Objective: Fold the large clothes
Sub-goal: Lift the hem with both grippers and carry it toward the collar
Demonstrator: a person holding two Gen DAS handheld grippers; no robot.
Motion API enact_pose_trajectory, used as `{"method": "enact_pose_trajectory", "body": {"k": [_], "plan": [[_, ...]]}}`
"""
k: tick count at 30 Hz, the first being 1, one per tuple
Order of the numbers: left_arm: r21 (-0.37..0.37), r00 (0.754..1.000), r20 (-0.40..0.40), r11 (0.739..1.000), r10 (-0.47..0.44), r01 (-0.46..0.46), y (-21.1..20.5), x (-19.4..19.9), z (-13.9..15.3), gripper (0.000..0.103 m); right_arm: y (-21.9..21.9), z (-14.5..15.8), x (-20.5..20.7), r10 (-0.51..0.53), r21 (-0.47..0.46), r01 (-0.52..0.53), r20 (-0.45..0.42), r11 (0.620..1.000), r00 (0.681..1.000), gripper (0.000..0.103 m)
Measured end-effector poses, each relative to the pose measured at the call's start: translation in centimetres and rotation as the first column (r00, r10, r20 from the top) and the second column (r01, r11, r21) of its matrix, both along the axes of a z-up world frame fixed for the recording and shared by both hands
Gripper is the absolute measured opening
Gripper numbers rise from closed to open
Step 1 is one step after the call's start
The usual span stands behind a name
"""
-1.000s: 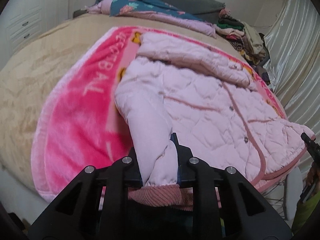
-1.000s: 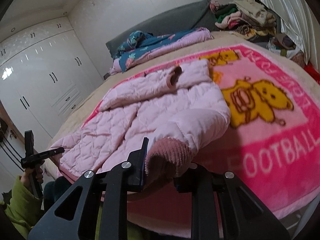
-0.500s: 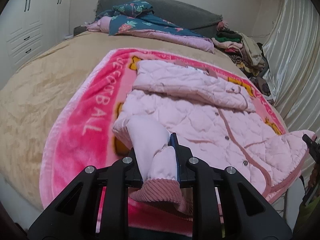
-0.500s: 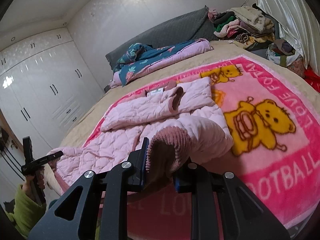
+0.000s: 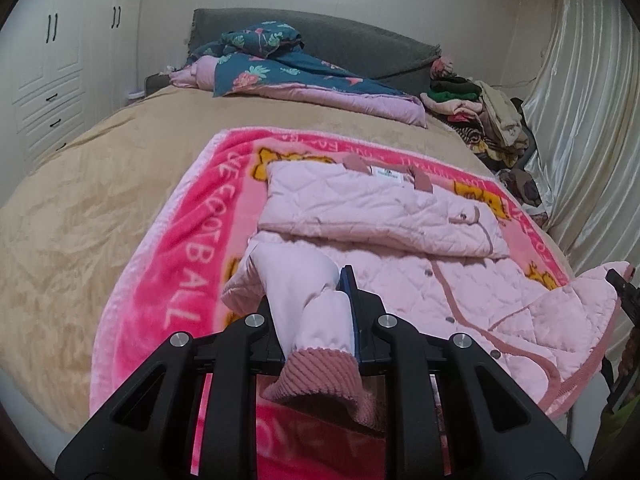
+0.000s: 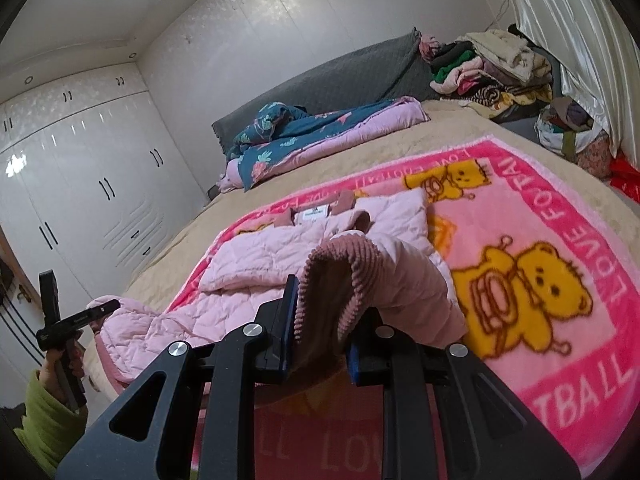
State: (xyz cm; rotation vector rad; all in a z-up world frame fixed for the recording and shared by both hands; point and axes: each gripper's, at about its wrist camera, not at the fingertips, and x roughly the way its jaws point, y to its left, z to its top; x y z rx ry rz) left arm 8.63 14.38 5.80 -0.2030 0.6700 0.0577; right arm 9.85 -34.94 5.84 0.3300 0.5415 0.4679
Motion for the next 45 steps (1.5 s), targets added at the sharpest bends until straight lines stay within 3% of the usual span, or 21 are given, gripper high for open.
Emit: {"method": "enact_pose_trajectory", "body": {"k": [13,16,23,37,45], "plan": [[0.013,0.997,0.068,1.0,0.022,-0.023,0.3,2.6,3.7,0.013,0.3,4.4,3.2,-0.012,-0.006,0.012,0.076,1.0,0.997,0.019],[0.061,0.996,0.084,0.997,0.038,-0.043,-0.1,3.4,4.3,0.013,0.1,4.8,4.2,-0.016,0.011,0.015,0.077,1.0,0.997,0.019],[0.08,0.995,0.092,0.995,0.049,-0.057,-0.5,5.0,4.9,0.013,0.2,5.8,6.0,-0.02,0.013,0.019,0.076,1.0,0.997,0.019],[0.112,0.994,0.094,0.991,0.063,-0.074,-0.3,8.4,5.8,0.013,0.6,6.4,9.8,-0.041,0.037,0.039,0.059,0.999,0.997,0.019],[0.157,0.991,0.101,0.982,0.089,-0.104,-0.5,10.6,4.7,0.013,0.5,5.3,12.9,-0.054,0.028,0.053,0.016,0.998,0.998,0.019]]}}
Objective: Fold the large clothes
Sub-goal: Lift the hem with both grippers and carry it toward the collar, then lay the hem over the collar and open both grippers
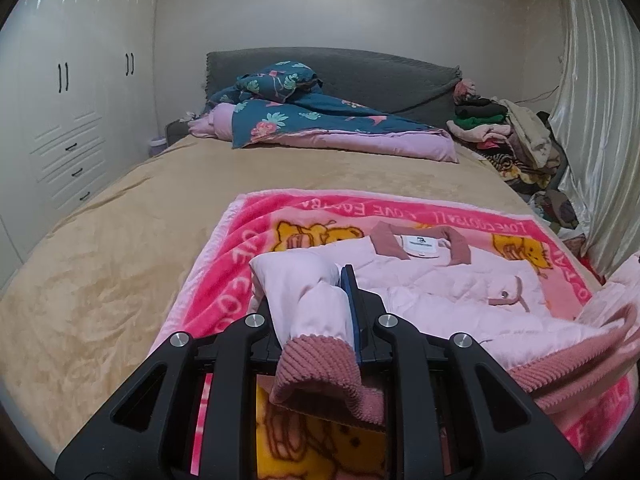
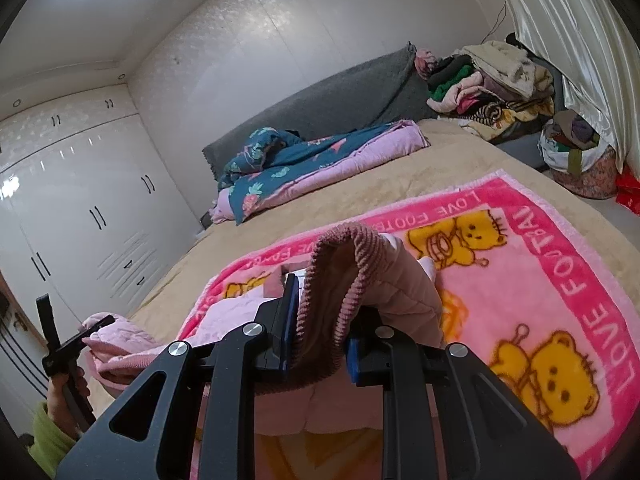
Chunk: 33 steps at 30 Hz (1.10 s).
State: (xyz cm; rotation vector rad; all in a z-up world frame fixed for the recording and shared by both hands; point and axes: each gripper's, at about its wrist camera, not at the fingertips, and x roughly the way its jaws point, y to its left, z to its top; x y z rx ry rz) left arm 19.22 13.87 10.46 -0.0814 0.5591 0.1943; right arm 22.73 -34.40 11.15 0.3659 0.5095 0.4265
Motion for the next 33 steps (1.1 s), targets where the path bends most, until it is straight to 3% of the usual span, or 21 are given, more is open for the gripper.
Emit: {"method": "enact_pose_trajectory", "body": {"k": [20,33], "plan": [[0.01,0.998,0.001,0.998,0.057,-0.057,0.8,3.4,-2.4,0.014,1.4,-2.6,5.8,-0.05,-0.078,0.046,-0.039,0.996,0.998,0.019],[-0.095,0.995,0.0,0.99,0.101,-0.101,2.1,5.2,-4.1,0.018,2.0,-5.3,9.6,-0.079,-0.102,0.07,-0.094,0.992,0.992,0.019]]}}
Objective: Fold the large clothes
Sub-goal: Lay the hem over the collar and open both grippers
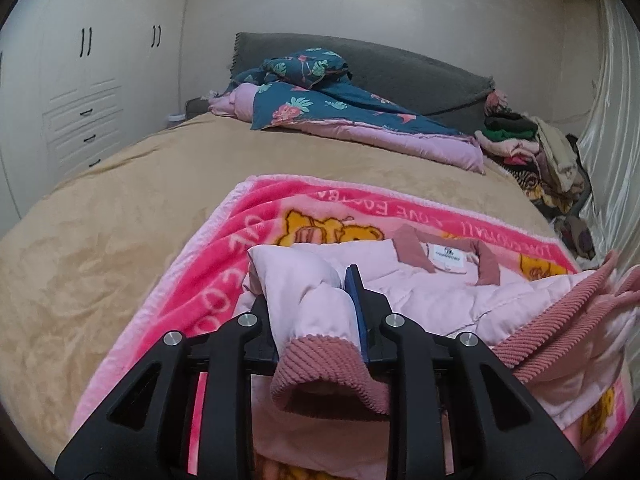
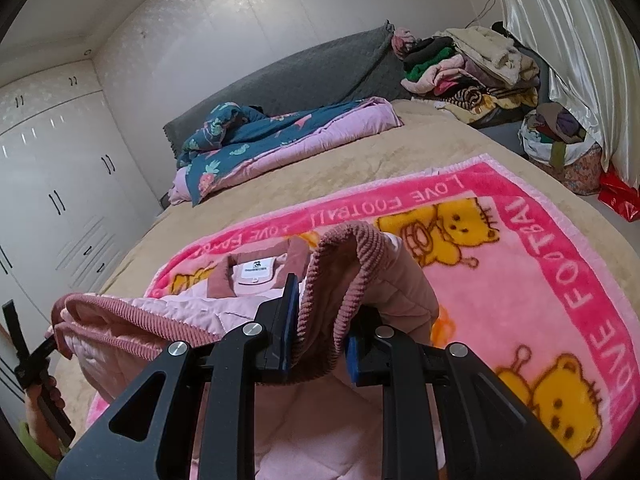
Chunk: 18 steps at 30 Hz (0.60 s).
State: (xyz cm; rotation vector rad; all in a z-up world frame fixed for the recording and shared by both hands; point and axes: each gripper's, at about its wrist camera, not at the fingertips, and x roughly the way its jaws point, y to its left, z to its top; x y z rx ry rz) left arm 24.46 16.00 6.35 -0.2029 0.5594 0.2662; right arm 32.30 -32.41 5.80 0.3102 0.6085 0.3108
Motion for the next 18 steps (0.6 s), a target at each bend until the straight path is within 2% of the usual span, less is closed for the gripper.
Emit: {"method": "enact_pose_trajectory", "body": {"k": [5,8,10,15,18], "plan": [[-0.039,1.0,0.017,0.999,0.01,-0.009,0.3,0.6,-0.3,0.022,0.0,-1.0,1.5,-0.009,0.001,0.01,-0.023,1.0,1.0,0.019],[-0.069,0.999,0.033,0.998,0.011,-0.009,0.3,0.7,-0.2,0.03,0.0,-1.7,2.6,-0.007,0.004,0.007,-0.042,1.0,0.999,0.019],[-0.09,0.998,0.056,0.996,0.001,0.004,0.2,0.5,0.1,0.045,-0.2,-2.2,3.2,-0.006,0.014,0.007,-0.057,1.0,0.998,0.019],[-0.074,0.997,0.075,0.997,-0.028,0.033,-0.9,0.7,0.8,0.062,-0.2,-3.4,4.5,-0.004,0.036,0.008,-0.095,0.999,0.995,0.019],[-0.04,0.995,0.099,0.999,-0.001,0.005,-1.1,0.0,1.0,0.071,-0.3,-4.0,5.3,0.004,0.061,0.003,-0.119,0.998,0.993,0.02]]}}
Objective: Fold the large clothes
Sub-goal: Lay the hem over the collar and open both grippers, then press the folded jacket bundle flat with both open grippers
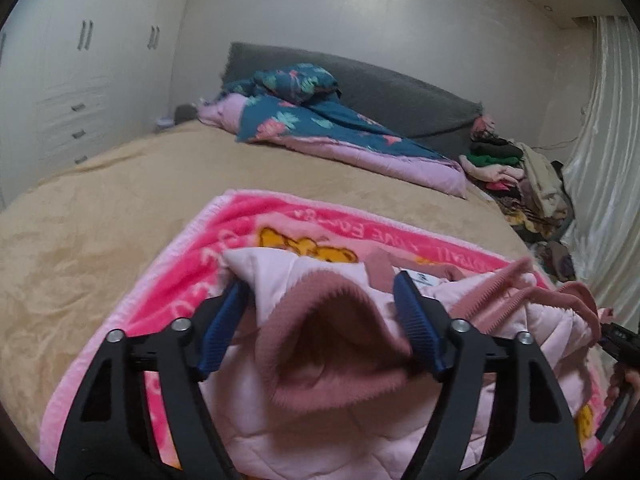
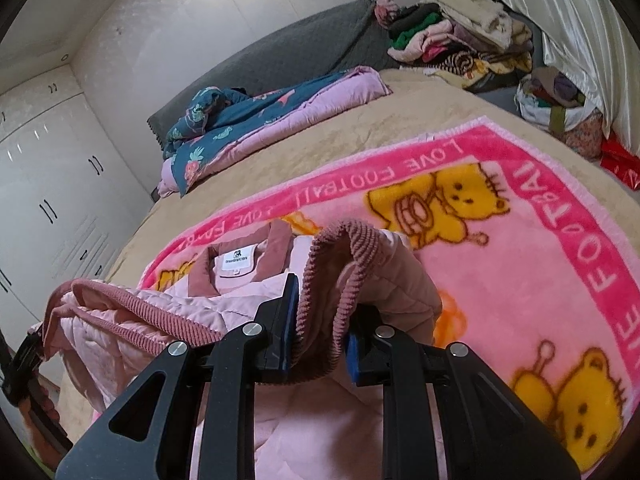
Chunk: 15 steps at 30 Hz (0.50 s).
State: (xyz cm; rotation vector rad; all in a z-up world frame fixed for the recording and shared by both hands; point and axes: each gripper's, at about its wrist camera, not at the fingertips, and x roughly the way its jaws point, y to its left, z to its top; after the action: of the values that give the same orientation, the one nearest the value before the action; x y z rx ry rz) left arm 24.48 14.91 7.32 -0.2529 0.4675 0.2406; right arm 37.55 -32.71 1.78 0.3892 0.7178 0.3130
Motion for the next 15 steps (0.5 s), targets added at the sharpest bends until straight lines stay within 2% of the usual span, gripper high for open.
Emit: {"method": "enact_pose_trajectory", "body": {"k": [3,7,10,14,15], "plan": [[0.001,1.0,0.017,1.0,0.001,-0.001,0.2,-0.7,-0.2,0.071,0.1,-0.3,0.4,0.003,0.0,-0.003,-0.013,1.0,1.0,0.021],[0.023,0.999,-0.027,1.0,0.019,-0.019,0.9,-0.3,-1.8,0.071,0.4,-0.4,0.8,0.005,-0.013,-0.005,-0.019,1.0,1.0,0.023],[0.008,0.998,-0.052,1.0,0.024,-0.023,1.8,-0.1,-3.1,0.071,0.5,-0.6,1.0,0.006,-0.011,-0.006,-0.024,1.0,1.0,0.026],[0.021,0.995,-0.094,1.0,0.018,-0.016,2.2,0.4,-5.0,0.072,0.2,-0.8,1.3,0.009,0.019,-0.009,-0.038,1.0,0.999,0.028],[0.022,0.995,-0.101,1.0,0.017,-0.015,2.3,0.4,-5.3,0.072,0.1,-0.8,1.4,0.011,0.037,-0.009,-0.044,0.999,0.999,0.032]]}}
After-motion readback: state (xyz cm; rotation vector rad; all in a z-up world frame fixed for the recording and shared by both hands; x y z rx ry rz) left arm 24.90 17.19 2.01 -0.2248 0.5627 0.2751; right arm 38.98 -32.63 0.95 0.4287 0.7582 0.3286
